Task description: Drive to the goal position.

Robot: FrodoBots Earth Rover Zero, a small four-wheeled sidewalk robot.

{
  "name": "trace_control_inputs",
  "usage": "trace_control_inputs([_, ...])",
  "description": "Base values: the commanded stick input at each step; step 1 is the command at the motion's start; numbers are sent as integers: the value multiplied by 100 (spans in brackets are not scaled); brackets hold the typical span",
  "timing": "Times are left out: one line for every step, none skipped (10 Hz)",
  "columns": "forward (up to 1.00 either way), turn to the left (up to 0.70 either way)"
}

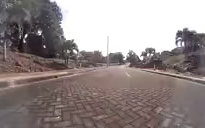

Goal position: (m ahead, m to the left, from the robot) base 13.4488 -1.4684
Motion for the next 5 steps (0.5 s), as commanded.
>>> trace_control_inputs([70, 0])
trace_control_inputs([70, 0])
trace_control_inputs([70, 0])
trace_control_inputs([70, 0])
trace_control_inputs([70, 0])
